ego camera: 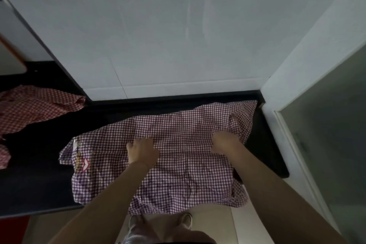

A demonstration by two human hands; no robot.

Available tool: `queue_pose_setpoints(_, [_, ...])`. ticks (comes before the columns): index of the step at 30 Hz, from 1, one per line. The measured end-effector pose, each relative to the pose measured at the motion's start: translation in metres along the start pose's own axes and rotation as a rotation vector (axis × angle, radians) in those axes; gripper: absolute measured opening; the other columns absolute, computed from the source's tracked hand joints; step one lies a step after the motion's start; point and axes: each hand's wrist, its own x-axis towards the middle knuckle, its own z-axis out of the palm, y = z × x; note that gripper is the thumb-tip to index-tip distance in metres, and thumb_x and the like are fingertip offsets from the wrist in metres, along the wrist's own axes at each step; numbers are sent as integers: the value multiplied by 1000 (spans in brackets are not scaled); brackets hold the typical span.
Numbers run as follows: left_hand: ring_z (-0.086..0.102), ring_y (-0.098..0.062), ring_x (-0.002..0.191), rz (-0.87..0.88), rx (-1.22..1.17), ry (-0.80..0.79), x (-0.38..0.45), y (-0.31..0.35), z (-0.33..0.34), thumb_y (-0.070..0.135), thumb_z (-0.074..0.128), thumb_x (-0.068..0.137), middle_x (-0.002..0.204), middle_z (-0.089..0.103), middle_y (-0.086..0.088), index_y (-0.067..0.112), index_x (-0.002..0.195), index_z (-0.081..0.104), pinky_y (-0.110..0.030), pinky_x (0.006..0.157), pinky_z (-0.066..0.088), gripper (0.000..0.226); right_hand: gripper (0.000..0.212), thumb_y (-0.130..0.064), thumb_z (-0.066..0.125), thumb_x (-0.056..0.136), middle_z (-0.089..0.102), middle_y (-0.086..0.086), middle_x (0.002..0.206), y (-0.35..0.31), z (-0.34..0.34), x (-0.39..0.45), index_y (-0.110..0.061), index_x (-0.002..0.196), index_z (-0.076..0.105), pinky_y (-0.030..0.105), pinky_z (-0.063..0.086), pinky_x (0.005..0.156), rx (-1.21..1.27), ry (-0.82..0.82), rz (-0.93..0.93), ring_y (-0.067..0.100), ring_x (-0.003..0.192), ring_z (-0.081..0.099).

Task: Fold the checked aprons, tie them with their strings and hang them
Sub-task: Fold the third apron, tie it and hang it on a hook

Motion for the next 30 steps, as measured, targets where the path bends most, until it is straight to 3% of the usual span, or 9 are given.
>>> queue_pose_setpoints(3, [44, -22, 120, 10, -75, 135, 11, 2, -6, 19, 47, 91, 132, 46, -4, 18, 127, 49, -40, 97, 42, 36, 28, -23, 49, 100, 58, 10, 127, -1, -6, 7, -11, 123, 58, 38, 46, 102, 106, 363, -37, 23, 110, 57])
queue_pose_setpoints(5, [41, -24, 125, 37, -150, 201, 24, 0, -12, 12, 46, 90, 143, 39, -5, 17, 137, 43, -41, 97, 44, 47, 29, -15, 51, 98, 51, 11, 133, -4, -13, 16, -10, 126, 52, 37, 50, 95, 172, 480, -58, 22, 106, 58])
queue_pose_setpoints(9, [23, -25, 144, 82, -176, 242, 61, -9, -19, 11, 43, 97, 158, 25, -5, 17, 148, 34, -45, 109, 38, 52, 59, -10, 50, 98, 16, 13, 162, -7, -23, 44, -7, 152, 26, 40, 41, 106, 266, 489, -67, 28, 131, 46])
queue_pose_setpoints(12, [24, -25, 146, 116, -139, 171, 89, -11, -27, 13, 43, 99, 159, 26, -4, 19, 152, 28, -46, 112, 32, 56, 68, -17, 49, 101, 2, 11, 166, -3, -34, 62, -11, 158, 11, 42, 34, 111, 247, 425, -117, 29, 143, 32])
queue_pose_setpoints(17, [50, -28, 117, 93, -8, -128, 109, -18, -33, 16, 46, 97, 127, 52, -13, 10, 129, 54, -43, 100, 47, 34, 41, -28, 48, 101, 47, 20, 135, -1, -39, 72, -6, 136, 45, 43, 47, 94, 69, 321, 41, 32, 115, 54])
queue_pose_setpoints(22, [59, -24, 94, -30, 36, -226, 103, -29, -51, 13, 51, 96, 105, 62, -11, 2, 107, 64, -34, 85, 51, 20, 26, -10, 47, 99, 60, 24, 121, 7, -55, 58, 2, 119, 60, 44, 47, 93, 100, 226, 151, 38, 111, 58])
queue_pose_setpoints(25, [57, -24, 83, -51, -36, -69, 94, -27, -75, 6, 47, 94, 101, 65, -14, 5, 87, 60, -34, 76, 49, 15, 25, -11, 44, 102, 61, 23, 122, 6, -76, 41, 1, 114, 62, 40, 45, 96, 181, 311, 138, 35, 111, 59])
queue_pose_setpoints(28, [57, -40, 92, 4, -222, 404, 88, -26, -110, -6, 42, 88, 98, 62, -26, -5, 91, 61, -45, 82, 46, 20, 20, -5, 40, 99, 62, 24, 110, 2, -114, 23, 0, 98, 59, 43, 47, 82, 328, 767, 24, 38, 95, 61])
queue_pose_setpoints(30, [53, -44, 92, 80, -370, 770, 80, -25, -129, -9, 44, 82, 96, 58, -28, -8, 93, 60, -52, 84, 42, 20, 21, -1, 44, 94, 56, 24, 120, -1, -136, 7, 1, 112, 55, 48, 49, 81, 422, 1053, -80, 41, 100, 59])
